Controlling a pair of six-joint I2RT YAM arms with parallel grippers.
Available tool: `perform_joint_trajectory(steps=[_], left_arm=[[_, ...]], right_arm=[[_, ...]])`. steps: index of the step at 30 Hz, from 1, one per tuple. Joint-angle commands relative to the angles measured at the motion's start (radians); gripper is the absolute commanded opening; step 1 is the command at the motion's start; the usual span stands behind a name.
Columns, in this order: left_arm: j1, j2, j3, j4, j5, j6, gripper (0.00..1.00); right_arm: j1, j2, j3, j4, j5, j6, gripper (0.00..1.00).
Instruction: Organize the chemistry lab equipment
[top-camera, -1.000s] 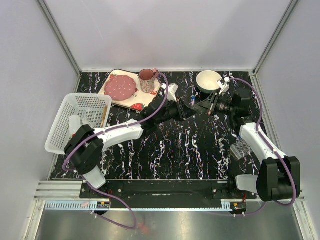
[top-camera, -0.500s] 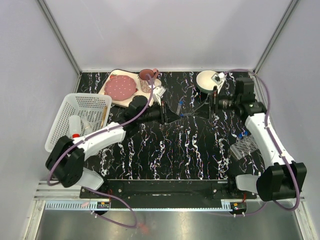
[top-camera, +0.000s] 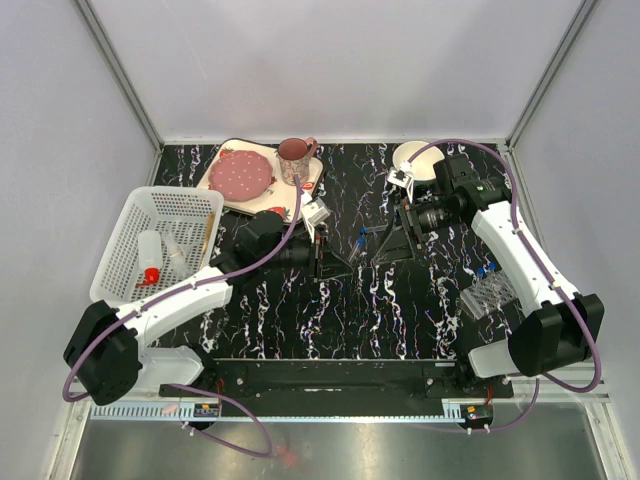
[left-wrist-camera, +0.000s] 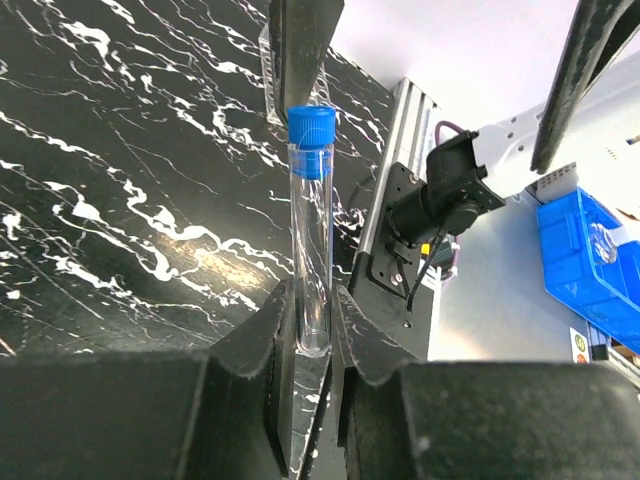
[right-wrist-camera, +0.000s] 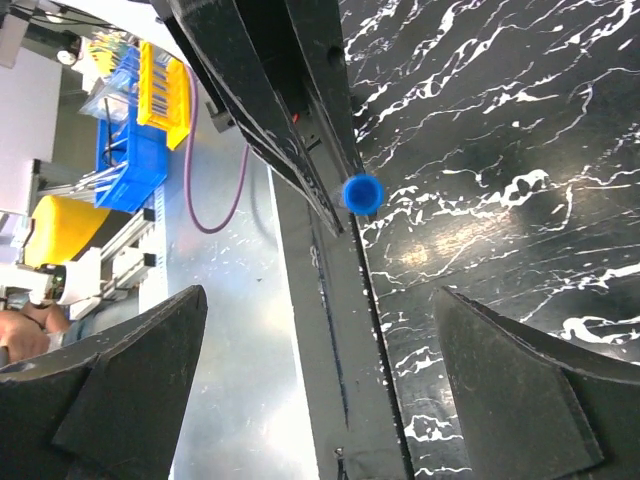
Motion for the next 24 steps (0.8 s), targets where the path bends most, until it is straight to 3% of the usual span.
perform_joint_trajectory(steps=[1,7,16,24], left_arm=[[-0.035,-0.029,-0.005,0.084,0.018,-0.002,0.07],[-0.062,0.002,0.010,0.122,0.014,-0.022,0.07],[-0.078,0.059,0.038,0.127,-0.038,-0.037,0.08],[-0.087,0.102,0.051,0.168,-0.089,-0.071,0.08]], right_arm=[[0.014,0.035,0.070,-0.077,-0.059,-0.018,0.98],[0.045,0.071,0.052,-0.022,-0.048,0.047,0.91],[0.065,0.085,0.058,-0.002,-0.013,0.061,0.69],[0.082,0.108,0.056,-0.004,-0.011,0.064,0.59]])
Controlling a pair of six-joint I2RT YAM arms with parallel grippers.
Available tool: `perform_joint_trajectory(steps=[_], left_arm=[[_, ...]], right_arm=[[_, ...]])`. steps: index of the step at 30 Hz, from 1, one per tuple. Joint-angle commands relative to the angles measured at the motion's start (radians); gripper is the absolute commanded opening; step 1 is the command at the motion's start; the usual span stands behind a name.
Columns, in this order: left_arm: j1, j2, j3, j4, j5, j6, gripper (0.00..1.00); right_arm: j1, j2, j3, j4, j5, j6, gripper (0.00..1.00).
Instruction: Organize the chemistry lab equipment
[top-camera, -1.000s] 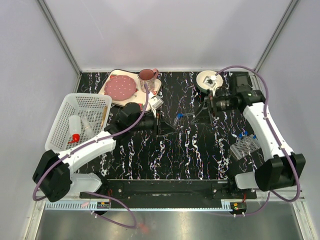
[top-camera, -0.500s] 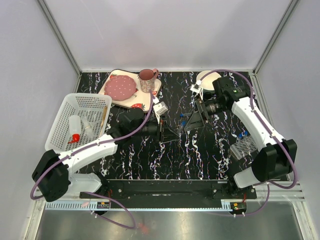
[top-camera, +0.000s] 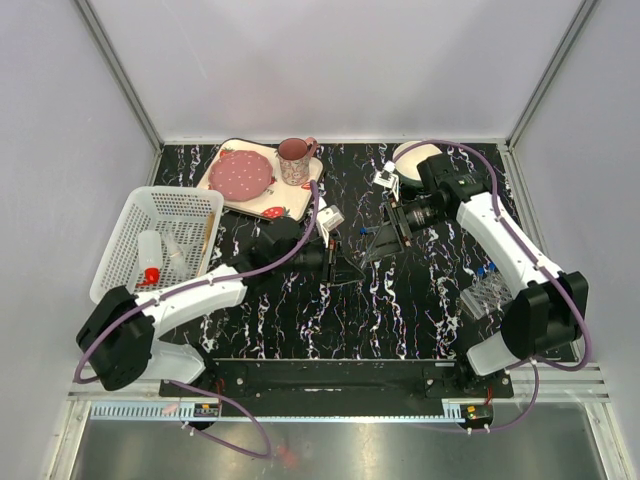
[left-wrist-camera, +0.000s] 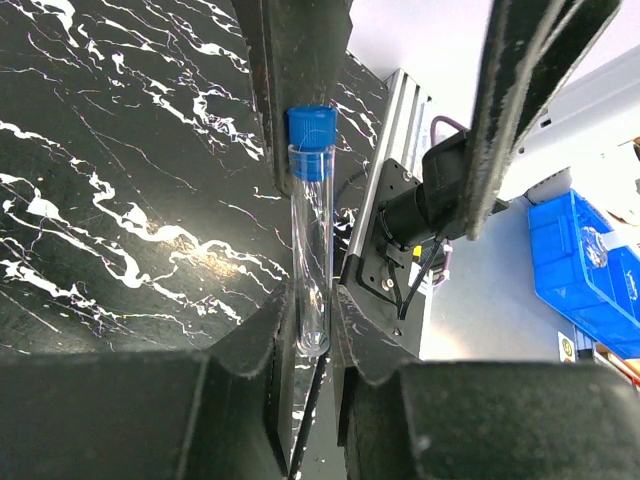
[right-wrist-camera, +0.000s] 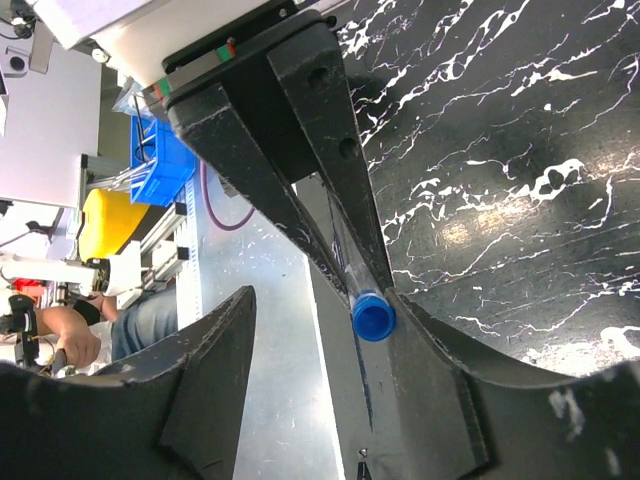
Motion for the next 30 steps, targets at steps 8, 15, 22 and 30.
perform_joint_trajectory(steps=[8,15,22,30], left_arm=[[-0.010,0.022,0.051,0.104,-0.057,-0.025,0.08],[-0.010,0.016,0.038,0.095,-0.062,-0.024,0.14],[-0.001,-0.072,0.029,-0.023,-0.149,0.064,0.62],[0.199,-0.306,0.000,-0.384,-0.273,0.252,0.87]], right_arm=[[0.019,0.018,0.020,0.013,0.013,0.009,0.40],[0.017,-0.005,0.025,0.014,0.048,0.001,0.19],[-0.110,-0.106,0.045,-0.005,0.146,-0.022,0.17],[-0.352,-0.284,-0.001,-0.087,0.364,-0.126,0.17]])
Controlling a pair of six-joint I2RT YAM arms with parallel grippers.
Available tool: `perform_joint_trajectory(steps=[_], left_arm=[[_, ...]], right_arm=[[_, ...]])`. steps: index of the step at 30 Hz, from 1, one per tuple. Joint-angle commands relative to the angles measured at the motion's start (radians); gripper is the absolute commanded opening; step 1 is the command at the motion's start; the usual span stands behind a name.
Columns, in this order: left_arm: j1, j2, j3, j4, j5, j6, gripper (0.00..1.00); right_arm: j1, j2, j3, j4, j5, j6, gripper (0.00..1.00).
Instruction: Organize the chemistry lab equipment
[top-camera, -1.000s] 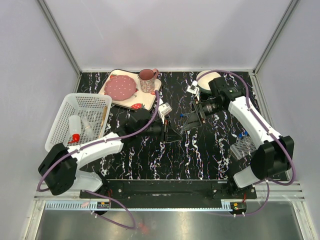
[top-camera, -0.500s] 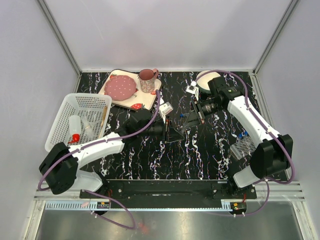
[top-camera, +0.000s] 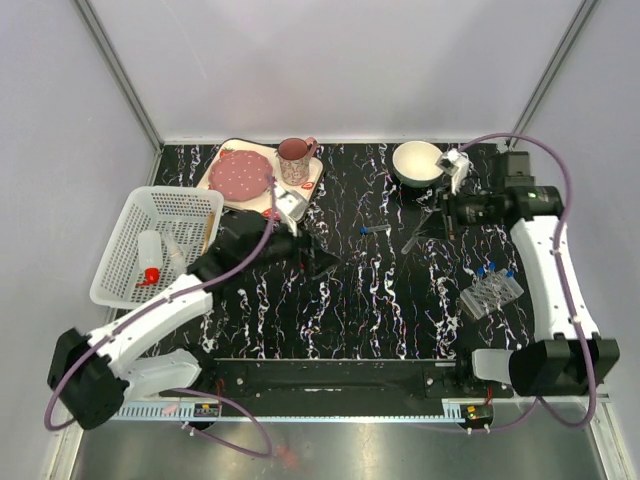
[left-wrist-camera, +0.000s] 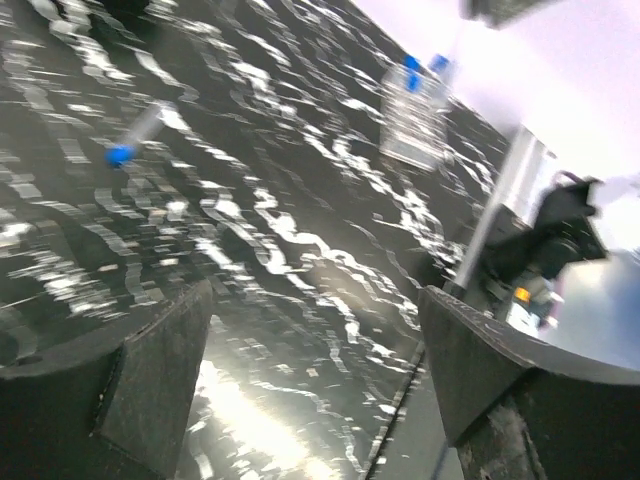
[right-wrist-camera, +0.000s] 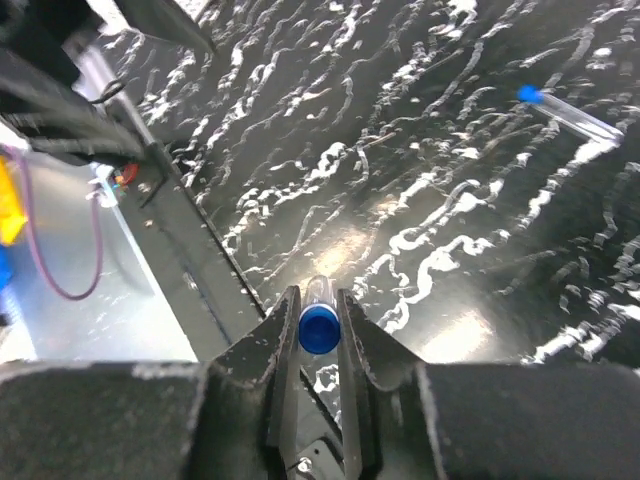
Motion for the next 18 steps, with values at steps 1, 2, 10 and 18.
perform_joint_trajectory(steps=[1,2,10,18], left_arm=[[0.163,-0.140,-0.018,-0.196,-0.088,0.122,0.89],[0.200,-0.175,-0.029,-0.248,-0.085,0.127,0.91],[0.325,-0.258,-0.014,-0.435,-0.113,0.156,0.97],[0.325,-0.221,0.040,-0.517,-0.146,0.250,0.98]], right_arm=[[-0.144,-0.099,-0.001,-0.096,0.164,-0.097,0.17],[-0.182,-0.102,0.002,-0.115,0.173,-0.112,0.17],[-0.508,-0.171,-0.032,-0.224,0.282,-0.379,0.17],[-0.721,-0.170,-0.171,-0.276,0.262,-0.597,0.17]])
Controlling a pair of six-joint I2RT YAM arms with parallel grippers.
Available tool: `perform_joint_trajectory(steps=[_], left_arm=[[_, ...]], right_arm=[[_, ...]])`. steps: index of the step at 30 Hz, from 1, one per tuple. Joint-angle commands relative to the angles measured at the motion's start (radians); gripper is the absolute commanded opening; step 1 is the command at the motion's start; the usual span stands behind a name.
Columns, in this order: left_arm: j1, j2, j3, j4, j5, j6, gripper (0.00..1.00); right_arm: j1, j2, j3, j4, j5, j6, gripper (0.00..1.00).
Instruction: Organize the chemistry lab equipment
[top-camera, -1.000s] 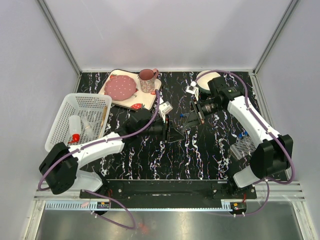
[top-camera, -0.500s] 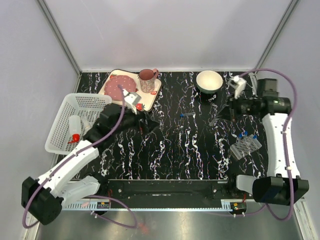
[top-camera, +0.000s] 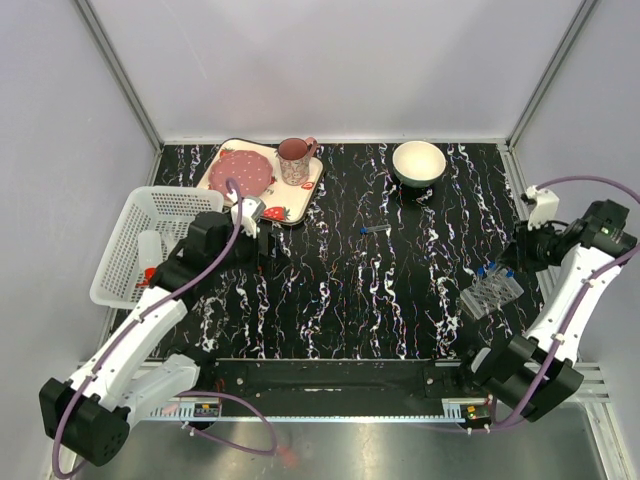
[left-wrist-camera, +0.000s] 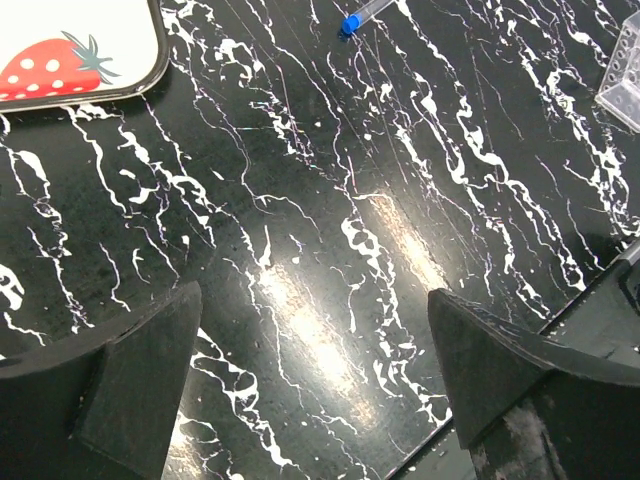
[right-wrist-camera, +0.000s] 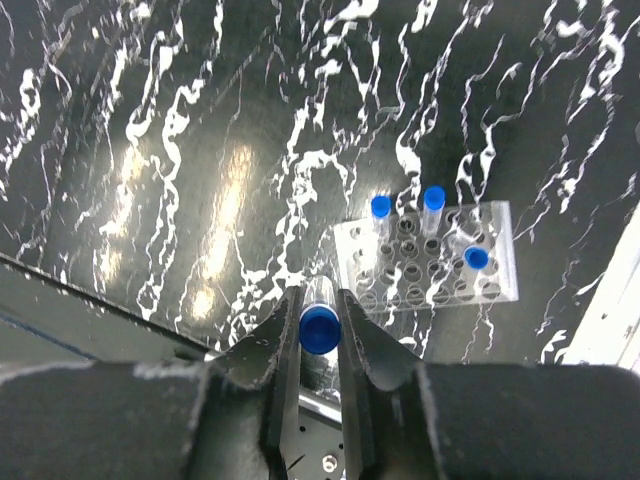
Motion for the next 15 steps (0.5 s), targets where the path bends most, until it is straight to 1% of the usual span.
perform_joint_trajectory(steps=[1,5,8,10,15], left_arm=[[0.006,0.024,0.046,-0.010,-0.030,0.065,0.98],[0.007,0.029,0.043,-0.006,-0.085,0.048,0.99],[0.022,-0.021,0.034,0.011,-0.099,0.050,0.99],[0.030,-0.053,0.027,0.017,-0.093,0.050,0.99],[0.042,-0.069,0.027,-0.001,-0.060,0.071,0.99]], right_arm=[[-0.036,-0.013,-0.089,-0.045,-0.004,-0.166,0.17],[-0.036,-0.056,-0.176,0.009,-0.021,-0.167,0.18],[-0.035,-0.076,-0.227,0.064,-0.039,-0.160,0.18],[-0.036,-0.080,-0.253,0.107,-0.050,-0.152,0.18],[-0.036,-0.105,-0.310,0.196,-0.050,-0.121,0.18]])
